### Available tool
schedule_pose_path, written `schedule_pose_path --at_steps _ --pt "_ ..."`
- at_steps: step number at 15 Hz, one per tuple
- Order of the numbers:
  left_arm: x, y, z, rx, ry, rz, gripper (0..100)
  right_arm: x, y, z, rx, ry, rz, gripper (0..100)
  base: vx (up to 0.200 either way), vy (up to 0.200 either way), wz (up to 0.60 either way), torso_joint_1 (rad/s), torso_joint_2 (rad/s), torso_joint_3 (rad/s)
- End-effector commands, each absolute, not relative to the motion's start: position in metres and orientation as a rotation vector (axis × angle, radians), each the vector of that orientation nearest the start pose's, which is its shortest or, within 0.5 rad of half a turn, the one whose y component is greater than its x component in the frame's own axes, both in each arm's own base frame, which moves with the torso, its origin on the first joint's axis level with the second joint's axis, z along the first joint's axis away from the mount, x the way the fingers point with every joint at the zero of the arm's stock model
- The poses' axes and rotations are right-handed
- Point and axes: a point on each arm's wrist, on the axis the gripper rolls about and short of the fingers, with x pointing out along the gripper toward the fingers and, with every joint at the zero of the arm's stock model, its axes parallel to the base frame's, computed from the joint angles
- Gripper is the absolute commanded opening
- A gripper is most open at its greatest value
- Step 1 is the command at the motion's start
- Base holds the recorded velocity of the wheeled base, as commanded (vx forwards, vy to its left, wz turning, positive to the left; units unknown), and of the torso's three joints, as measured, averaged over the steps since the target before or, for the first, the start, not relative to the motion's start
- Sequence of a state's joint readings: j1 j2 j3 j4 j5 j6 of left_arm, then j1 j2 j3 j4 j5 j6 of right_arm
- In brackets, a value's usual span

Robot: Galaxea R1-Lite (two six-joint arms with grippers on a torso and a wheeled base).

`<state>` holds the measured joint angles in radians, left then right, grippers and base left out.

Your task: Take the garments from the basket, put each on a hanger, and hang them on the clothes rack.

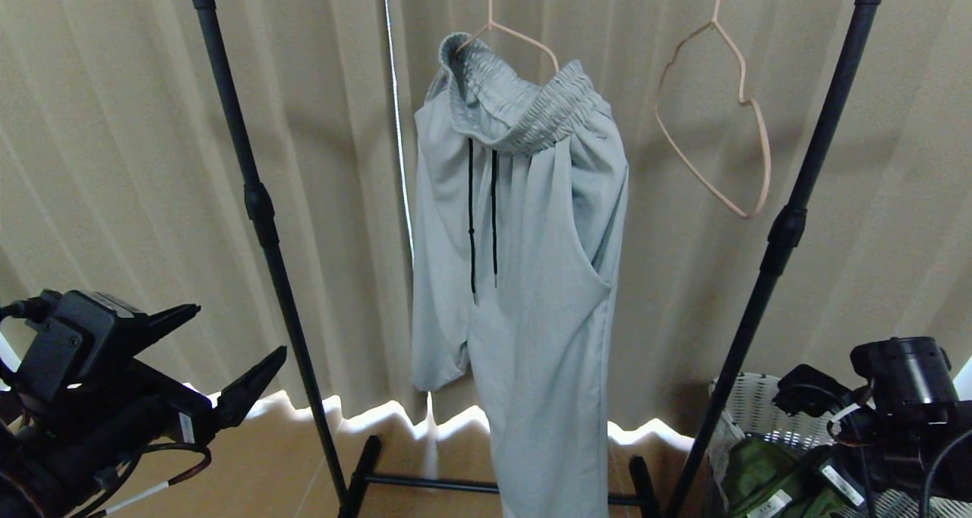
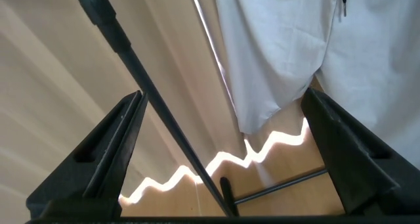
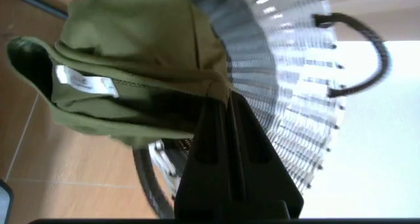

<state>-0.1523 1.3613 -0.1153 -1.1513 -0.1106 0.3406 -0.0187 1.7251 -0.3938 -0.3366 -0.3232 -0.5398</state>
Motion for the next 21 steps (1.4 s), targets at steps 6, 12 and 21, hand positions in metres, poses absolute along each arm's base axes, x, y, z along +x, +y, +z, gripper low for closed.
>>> schedule_pose_path --at_steps 6,12,21 --pt "0.162 -0.028 0.142 0.342 0.046 -0.277 100 0.186 0.002 0.152 -0.601 0.578 -0.05 0 0.0 0.0 0.0 0.0 0.0 0.0" --pt "0.156 -0.027 0.143 0.343 0.035 -0.275 100 0.192 0.007 0.168 -0.604 0.512 -0.042 0 -0.133 0.0 0.0 0.002 0.0 0.0" --pt "0.156 -0.027 0.142 0.343 0.041 -0.279 100 0.19 0.014 0.163 -0.615 0.518 -0.005 0 -0.133 0.0 0.0 -0.001 0.0 0.002"
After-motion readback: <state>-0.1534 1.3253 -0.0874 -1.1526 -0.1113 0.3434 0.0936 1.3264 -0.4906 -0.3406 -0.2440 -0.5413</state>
